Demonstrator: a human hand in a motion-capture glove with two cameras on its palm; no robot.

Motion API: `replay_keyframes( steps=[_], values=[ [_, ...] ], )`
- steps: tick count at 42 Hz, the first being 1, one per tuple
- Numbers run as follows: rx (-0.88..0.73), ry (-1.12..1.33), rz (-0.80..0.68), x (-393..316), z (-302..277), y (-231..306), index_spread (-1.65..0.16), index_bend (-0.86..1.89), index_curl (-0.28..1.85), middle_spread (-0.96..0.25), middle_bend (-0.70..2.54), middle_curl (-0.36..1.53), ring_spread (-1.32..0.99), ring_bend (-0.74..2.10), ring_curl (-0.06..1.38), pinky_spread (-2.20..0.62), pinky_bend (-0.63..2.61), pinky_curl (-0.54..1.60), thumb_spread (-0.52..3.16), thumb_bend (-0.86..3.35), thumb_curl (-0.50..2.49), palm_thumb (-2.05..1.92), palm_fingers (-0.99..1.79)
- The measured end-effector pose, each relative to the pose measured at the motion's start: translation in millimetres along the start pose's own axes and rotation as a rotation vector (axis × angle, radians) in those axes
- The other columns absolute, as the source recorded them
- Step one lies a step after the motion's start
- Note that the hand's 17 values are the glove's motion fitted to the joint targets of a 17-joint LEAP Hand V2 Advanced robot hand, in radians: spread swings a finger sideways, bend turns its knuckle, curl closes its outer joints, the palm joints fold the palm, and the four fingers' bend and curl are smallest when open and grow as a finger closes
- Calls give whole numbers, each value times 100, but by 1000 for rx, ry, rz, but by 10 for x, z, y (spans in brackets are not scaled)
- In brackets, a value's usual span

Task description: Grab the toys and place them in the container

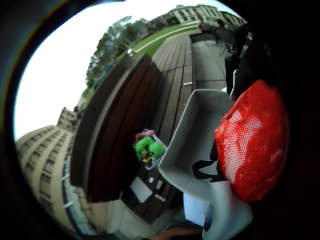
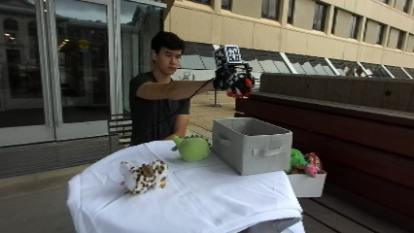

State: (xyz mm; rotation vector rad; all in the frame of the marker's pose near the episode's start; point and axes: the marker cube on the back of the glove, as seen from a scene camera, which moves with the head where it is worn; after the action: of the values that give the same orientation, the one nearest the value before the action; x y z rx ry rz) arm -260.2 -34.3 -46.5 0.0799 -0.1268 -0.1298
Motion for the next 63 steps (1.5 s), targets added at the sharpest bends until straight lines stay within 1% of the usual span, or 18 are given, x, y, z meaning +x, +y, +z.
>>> replay_keyframes(
  steps=[1,5,7,8,9,10,11,12,13,16,23,30,38,39,48,56,60,63],
  values=[
    [-6,2,-34,2,60,14,-39,18,72,-43,59,49,-46,101,49,-44,105,47,51,12,79,71,101],
    [-84,-7,-57,35,237,-9,-40,16,74,-43,55,49,-47,100,49,-44,106,48,55,10,80,69,97],
    [-128,-17,-74,62,303,-15,-40,13,74,-41,49,48,-47,98,48,-44,109,49,60,7,79,65,88],
    [-148,-26,-83,66,323,-5,-39,8,73,-39,46,47,-46,97,48,-44,111,49,68,4,77,60,78],
    [-165,-34,-90,69,333,6,-39,2,70,-30,31,43,-41,91,47,-40,114,50,78,-8,69,40,38],
    [-176,-38,-97,77,333,13,-38,9,74,-28,32,46,-39,95,51,-40,118,54,83,-7,67,39,39],
    [-182,-37,-102,96,325,15,-37,1,70,-23,25,43,-34,86,49,-32,119,54,83,-17,63,21,4],
    [-182,-31,-108,125,309,11,-37,11,74,-22,30,46,-35,94,53,-35,121,55,89,-7,63,28,22],
    [-178,-21,-114,162,287,5,-37,1,67,-18,25,43,-30,83,47,-28,123,53,89,-14,59,16,1],
    [-155,8,-132,289,189,9,-37,1,58,-12,21,41,-21,70,42,-18,129,52,92,-12,54,3,-18],
    [-111,40,-114,785,-39,71,-35,4,46,-6,18,39,-9,51,32,-6,132,47,96,-8,46,-6,-24],
    [-130,40,-48,1483,25,209,-33,4,37,-3,16,37,-3,45,30,1,131,45,97,-7,40,-7,-23],
    [-227,64,-32,2086,640,585,-32,4,28,-2,16,36,1,41,29,5,131,43,96,-7,35,-7,-23],
    [-243,66,-27,2111,726,651,-31,-1,26,-2,17,36,1,42,29,5,132,43,96,-7,35,-7,-26],
    [-336,97,-14,2228,1647,1091,-30,0,17,0,16,34,3,39,29,7,134,42,94,-6,32,-6,-28],
    [-443,106,3,2250,2181,1433,-28,1,12,1,16,33,3,41,30,7,137,41,95,-4,31,-2,-24],
    [-497,64,30,2283,2374,1582,-28,0,10,1,16,33,3,45,31,5,142,42,101,4,33,14,-19],
    [-476,53,44,2290,2418,1634,-28,-1,8,2,16,33,3,56,35,0,148,42,105,15,36,34,-10]
  ],
)
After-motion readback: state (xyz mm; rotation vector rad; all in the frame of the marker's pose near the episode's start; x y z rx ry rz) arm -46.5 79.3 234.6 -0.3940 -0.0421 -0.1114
